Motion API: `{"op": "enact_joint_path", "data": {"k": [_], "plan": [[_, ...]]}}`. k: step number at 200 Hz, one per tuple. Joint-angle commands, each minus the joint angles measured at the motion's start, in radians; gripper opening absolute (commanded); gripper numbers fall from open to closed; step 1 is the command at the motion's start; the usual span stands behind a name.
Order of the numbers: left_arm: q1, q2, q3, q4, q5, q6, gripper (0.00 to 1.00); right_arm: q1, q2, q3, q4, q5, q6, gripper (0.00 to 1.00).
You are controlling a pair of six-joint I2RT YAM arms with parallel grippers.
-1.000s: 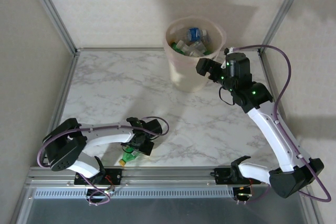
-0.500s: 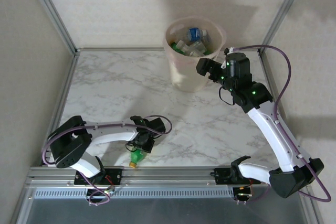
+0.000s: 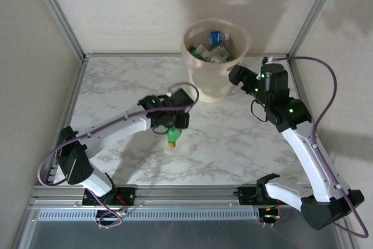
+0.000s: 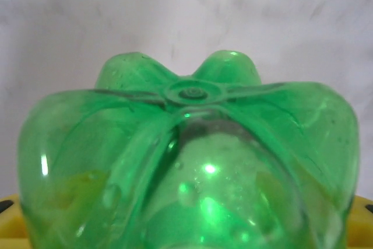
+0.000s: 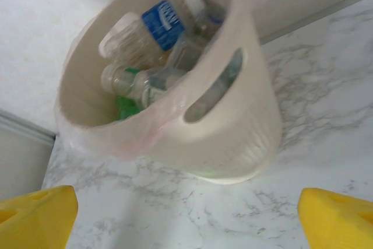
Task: Put the plastic bottles in the bin
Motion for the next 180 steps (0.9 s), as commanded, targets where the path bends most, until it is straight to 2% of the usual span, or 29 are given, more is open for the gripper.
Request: {"op": "enact_joint_path", "data": {"k": [1,33,63,85,96,113,135,180], "plan": [[0.080,0.000,0.174,-0.091,-0.033,0.031,0.54,-0.037,-0.021,-0.027,-0.063,0.041,0.018,0.97],[0.171,0.104,0.447,-0.011,0.017,0.055,0.56,-0.053,-0.077,-0.137,-0.089,0.040,0.054,0.97],[0.217,0.302,0.773,0.063,0.062,0.053,0.57,-0.053,-0.160,-0.263,-0.095,-0.013,0.120,0.96],[0.254,0.492,1.092,0.097,0.176,-0.020,0.58,-0.053,-0.226,-0.340,-0.099,-0.067,0.163,0.95],[0.278,0.565,1.190,0.158,0.258,-0.078,0.58,-0.053,-0.257,-0.373,-0.100,-0.088,0.178,0.95],[0.306,0.599,1.167,0.343,0.365,-0.179,0.57,-0.052,-0.291,-0.402,-0.106,-0.117,0.194,0.95],[0.313,0.605,1.089,0.550,0.426,-0.259,0.58,-0.046,-0.307,-0.415,-0.117,-0.142,0.207,0.94],[0.308,0.702,1.118,0.743,0.504,-0.386,0.59,-0.037,-0.292,-0.394,-0.125,-0.157,0.212,0.93]]}}
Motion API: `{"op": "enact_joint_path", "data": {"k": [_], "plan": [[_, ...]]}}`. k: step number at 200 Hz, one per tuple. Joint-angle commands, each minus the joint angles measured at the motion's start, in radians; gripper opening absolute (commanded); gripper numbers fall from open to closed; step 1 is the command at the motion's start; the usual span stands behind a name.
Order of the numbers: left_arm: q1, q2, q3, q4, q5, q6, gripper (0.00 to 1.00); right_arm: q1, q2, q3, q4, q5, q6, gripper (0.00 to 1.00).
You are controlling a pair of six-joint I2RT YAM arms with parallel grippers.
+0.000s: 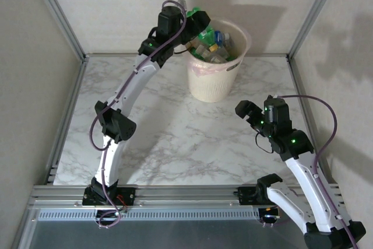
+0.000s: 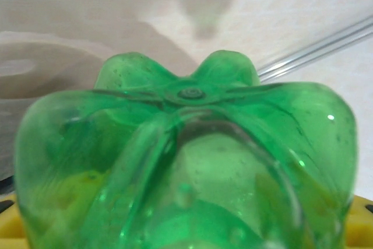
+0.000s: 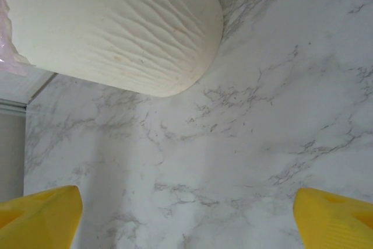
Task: Put the plastic bottles in the bin
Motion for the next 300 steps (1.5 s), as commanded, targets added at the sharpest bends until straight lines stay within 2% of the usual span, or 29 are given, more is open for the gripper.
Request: {"op": "enact_joint_path", "data": {"k": [1,17,36,38,41,83,107,133,158,193,215,227,238,279,291,300], "plan": [[-0.012,0.049,0.028,0.190,0.095,-0.107,0.59,0.008,0.008,0.011,-0.018,-0.018,0.016,0.94],[-0.025,0.074,0.029,0.218,0.100,-0.123,0.66,0.009,0.027,0.031,-0.016,-0.020,0.007,0.93],[-0.038,0.095,0.028,0.247,0.086,-0.128,0.90,0.010,0.052,0.058,-0.004,-0.032,-0.014,0.94],[-0.038,0.098,0.027,0.251,0.085,-0.131,0.97,0.011,0.055,0.061,-0.004,-0.034,-0.015,0.94],[-0.039,0.101,0.027,0.256,0.082,-0.137,0.99,0.011,0.058,0.065,-0.002,-0.035,-0.019,0.94],[-0.026,0.118,0.040,0.319,0.046,-0.189,0.99,0.013,0.078,0.093,0.020,-0.038,-0.052,0.94],[-0.019,0.103,0.071,0.274,0.035,-0.177,0.99,0.013,0.082,0.088,0.041,-0.041,-0.048,0.94],[-0.012,0.035,0.055,0.143,-0.031,-0.089,0.99,0.014,0.093,0.117,0.048,-0.024,-0.059,0.94],[-0.013,-0.080,-0.031,0.066,-0.087,0.015,0.99,0.013,0.160,0.249,0.019,0.035,-0.117,0.93],[-0.025,-0.328,-0.301,0.003,-0.175,0.215,0.99,0.008,0.367,0.575,-0.034,0.133,-0.188,0.82],[-0.048,-0.555,-0.602,0.038,-0.307,0.331,1.00,-0.002,0.526,0.761,-0.033,0.136,-0.233,0.67],[-0.049,-0.676,-0.773,0.069,-0.340,0.351,1.00,-0.003,0.600,0.823,-0.019,0.138,-0.252,0.55],[-0.049,-0.774,-0.902,0.072,-0.367,0.357,1.00,-0.008,0.645,0.841,0.023,0.138,-0.264,0.48],[-0.054,-1.081,-1.291,0.029,-0.494,0.357,1.00,-0.021,0.766,0.915,0.122,0.109,-0.299,0.41],[-0.056,-1.156,-1.385,0.018,-0.565,0.371,1.00,-0.020,0.744,0.876,0.166,0.116,-0.308,0.46],[-0.056,-1.214,-1.460,0.019,-0.636,0.382,1.00,-0.021,0.716,0.830,0.192,0.146,-0.309,0.55]]}}
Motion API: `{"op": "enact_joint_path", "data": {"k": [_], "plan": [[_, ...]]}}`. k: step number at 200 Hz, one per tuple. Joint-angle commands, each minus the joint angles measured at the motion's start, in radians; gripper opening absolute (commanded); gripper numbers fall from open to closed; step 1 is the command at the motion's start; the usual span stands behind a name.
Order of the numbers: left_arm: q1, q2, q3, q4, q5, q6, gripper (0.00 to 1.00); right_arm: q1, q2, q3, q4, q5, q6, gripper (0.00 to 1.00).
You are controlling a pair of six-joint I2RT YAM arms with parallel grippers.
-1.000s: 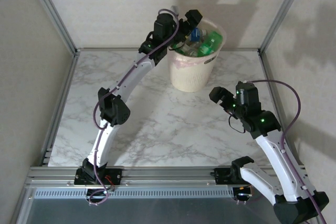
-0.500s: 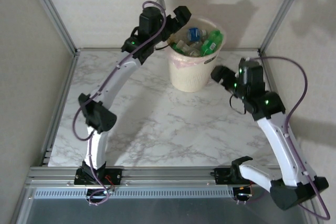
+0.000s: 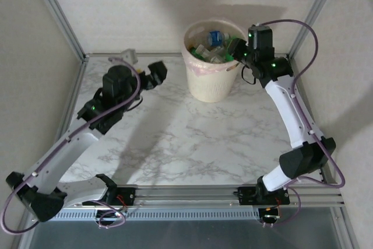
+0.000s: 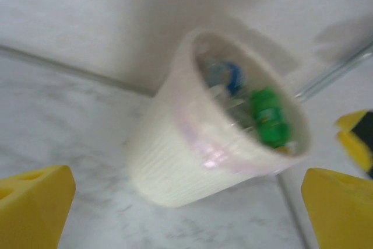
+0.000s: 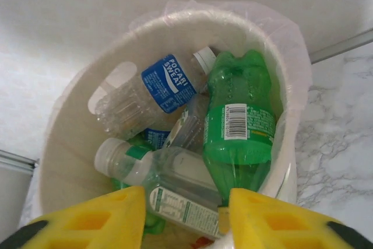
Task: Put the plastic bottles in the bin
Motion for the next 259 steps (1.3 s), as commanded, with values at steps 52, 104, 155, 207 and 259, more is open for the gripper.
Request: {"op": "enact_joint_path", "data": {"k": [52,104,155,207,259], "plan": [[0.014,-0.323,-0.530,0.186,-0.695,0.326,1.00,-0.005,-0.356,-0.514,0.250,0.274,-0.073,0.92],[0.201,-0.382,-0.999,0.797,-0.742,0.390,1.00,-0.007,-0.700,-1.219,0.615,0.487,-0.125,0.99],[0.354,-0.126,-1.132,1.175,-0.620,0.385,1.00,-0.037,-0.796,-1.653,1.093,0.752,-0.356,0.99],[0.395,0.280,-1.066,1.624,-0.538,0.434,1.00,-0.169,-0.510,-1.676,1.481,0.603,-0.435,0.99],[0.460,0.387,-0.966,1.519,-0.232,0.462,1.00,-0.283,-0.166,-1.647,1.947,0.310,-0.437,0.99]]}}
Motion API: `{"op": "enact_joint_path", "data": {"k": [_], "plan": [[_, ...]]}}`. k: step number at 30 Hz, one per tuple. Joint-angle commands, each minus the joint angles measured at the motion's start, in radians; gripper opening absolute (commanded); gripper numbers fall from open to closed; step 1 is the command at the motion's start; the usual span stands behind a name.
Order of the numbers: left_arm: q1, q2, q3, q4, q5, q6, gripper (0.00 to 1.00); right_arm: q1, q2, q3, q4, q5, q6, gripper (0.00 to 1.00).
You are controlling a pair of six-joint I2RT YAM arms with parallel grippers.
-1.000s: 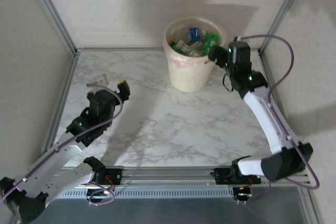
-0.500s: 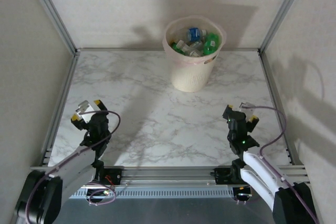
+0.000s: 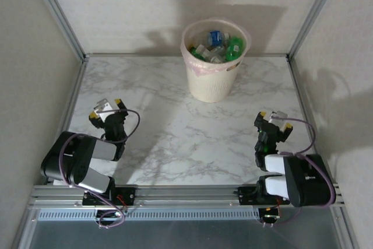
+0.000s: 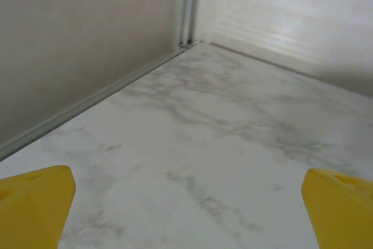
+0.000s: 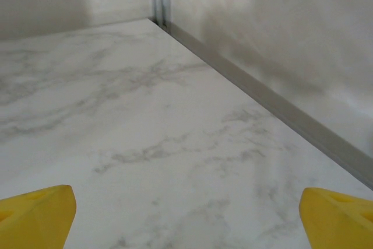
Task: Put the plastic bottles in the bin
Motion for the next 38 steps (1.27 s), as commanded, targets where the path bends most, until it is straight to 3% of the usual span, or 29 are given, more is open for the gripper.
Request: {"op": "enact_joint_path", "data": {"k": [1,2,3,4,5,6,8,9,29,38], "plan": [[0.045,0.004,0.004,0.049,0.190,0.019,1.00,-0.037,0.092,0.017,0.318,-0.159,0.005,0.99],[0.062,0.008,-0.017,0.079,0.260,0.017,0.99,-0.043,0.140,0.012,0.371,-0.207,-0.010,0.99],[0.077,0.065,-0.059,0.235,0.273,0.021,1.00,-0.045,0.165,0.017,0.411,-0.269,-0.036,0.99],[0.084,0.047,-0.076,0.229,0.264,-0.001,1.00,-0.050,0.167,0.040,0.341,-0.341,-0.047,0.99],[0.098,0.026,-0.065,0.163,0.293,-0.019,1.00,-0.050,0.218,0.055,0.359,-0.386,-0.068,0.99],[0.094,0.057,-0.068,0.229,0.288,0.001,0.99,-0.050,0.279,0.059,0.445,-0.405,-0.090,0.99],[0.091,0.037,-0.052,0.159,0.286,-0.005,0.99,-0.067,0.237,0.129,0.229,-0.431,-0.063,0.99],[0.090,0.051,-0.059,0.199,0.285,0.000,0.99,-0.069,0.257,0.106,0.318,-0.434,-0.070,0.99],[0.062,0.046,-0.043,0.160,0.251,0.022,0.99,-0.067,0.248,0.114,0.286,-0.433,-0.071,0.99],[0.062,0.046,-0.042,0.160,0.251,0.022,0.99,-0.076,0.251,0.126,0.266,-0.509,-0.087,0.99]]}}
